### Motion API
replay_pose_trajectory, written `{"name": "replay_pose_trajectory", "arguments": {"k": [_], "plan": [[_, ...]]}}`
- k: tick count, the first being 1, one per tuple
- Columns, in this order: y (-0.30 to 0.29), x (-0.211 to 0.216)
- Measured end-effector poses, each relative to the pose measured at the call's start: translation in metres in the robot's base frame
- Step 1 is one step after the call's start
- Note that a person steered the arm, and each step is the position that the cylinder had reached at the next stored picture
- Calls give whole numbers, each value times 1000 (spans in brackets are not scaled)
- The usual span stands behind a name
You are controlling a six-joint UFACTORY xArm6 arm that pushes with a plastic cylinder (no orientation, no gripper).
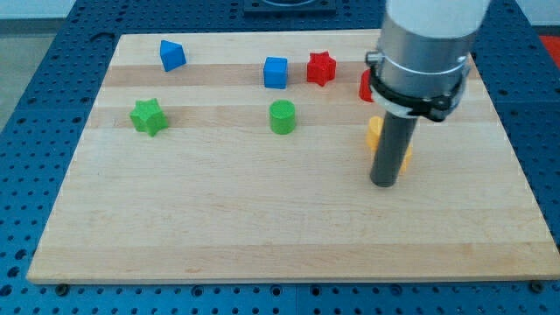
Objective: Move your arm near to the red star
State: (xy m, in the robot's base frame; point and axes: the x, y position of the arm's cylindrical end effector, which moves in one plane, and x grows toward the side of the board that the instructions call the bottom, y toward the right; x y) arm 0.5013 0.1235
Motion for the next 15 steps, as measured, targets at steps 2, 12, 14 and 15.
{"name": "replay_pose_trajectory", "arguments": {"k": [2,12,14,15], "plan": [[0,2],[-93,-52],[-93,-98],[-93,-105]]}}
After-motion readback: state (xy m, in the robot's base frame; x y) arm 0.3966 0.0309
